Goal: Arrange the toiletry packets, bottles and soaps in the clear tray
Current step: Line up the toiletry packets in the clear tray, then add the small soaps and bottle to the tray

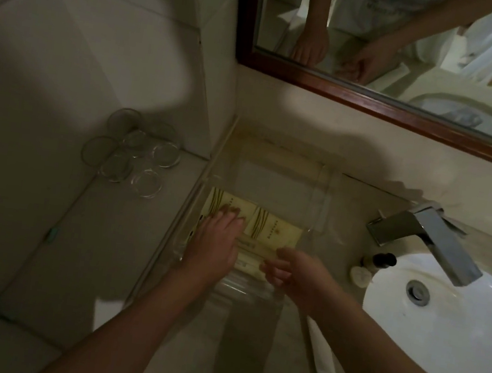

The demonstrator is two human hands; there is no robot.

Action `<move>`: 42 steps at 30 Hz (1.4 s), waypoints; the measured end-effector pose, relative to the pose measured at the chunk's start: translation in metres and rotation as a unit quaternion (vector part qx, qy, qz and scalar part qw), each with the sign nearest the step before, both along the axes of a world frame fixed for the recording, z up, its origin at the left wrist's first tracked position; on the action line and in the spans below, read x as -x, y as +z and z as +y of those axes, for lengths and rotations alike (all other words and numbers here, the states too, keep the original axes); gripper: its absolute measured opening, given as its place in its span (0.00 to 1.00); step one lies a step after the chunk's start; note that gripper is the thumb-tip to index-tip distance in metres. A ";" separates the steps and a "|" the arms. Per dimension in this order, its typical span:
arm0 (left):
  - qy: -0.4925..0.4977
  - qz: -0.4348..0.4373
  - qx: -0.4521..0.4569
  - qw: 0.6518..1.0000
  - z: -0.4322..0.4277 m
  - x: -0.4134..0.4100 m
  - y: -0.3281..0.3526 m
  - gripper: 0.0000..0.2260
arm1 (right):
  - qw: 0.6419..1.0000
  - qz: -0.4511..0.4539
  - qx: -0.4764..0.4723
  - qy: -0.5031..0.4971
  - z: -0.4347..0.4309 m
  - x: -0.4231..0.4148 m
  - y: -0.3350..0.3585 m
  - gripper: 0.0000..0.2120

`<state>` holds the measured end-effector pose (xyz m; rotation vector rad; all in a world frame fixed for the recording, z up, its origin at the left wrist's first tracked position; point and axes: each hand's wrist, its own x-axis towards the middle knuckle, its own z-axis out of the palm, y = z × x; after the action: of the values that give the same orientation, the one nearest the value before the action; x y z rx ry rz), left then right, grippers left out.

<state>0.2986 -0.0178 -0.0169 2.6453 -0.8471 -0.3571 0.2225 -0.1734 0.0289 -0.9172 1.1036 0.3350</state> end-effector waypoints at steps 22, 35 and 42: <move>-0.038 0.011 -0.082 0.996 -0.010 0.010 -0.010 0.25 | 0.694 -0.008 0.525 0.492 0.021 0.002 -0.046 0.41; -0.042 0.002 -0.110 0.993 -0.018 0.012 -0.007 0.27 | 0.753 -0.081 0.514 0.402 0.010 0.017 -0.026 0.32; -0.008 -0.007 0.009 1.000 -0.038 0.044 0.010 0.25 | 0.786 -0.066 0.584 0.189 -0.050 0.095 -0.020 0.13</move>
<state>0.2547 -0.0561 -0.0067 2.6289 -0.8715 -0.3344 0.1271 -0.2237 0.0091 -2.2535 0.9281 -0.1599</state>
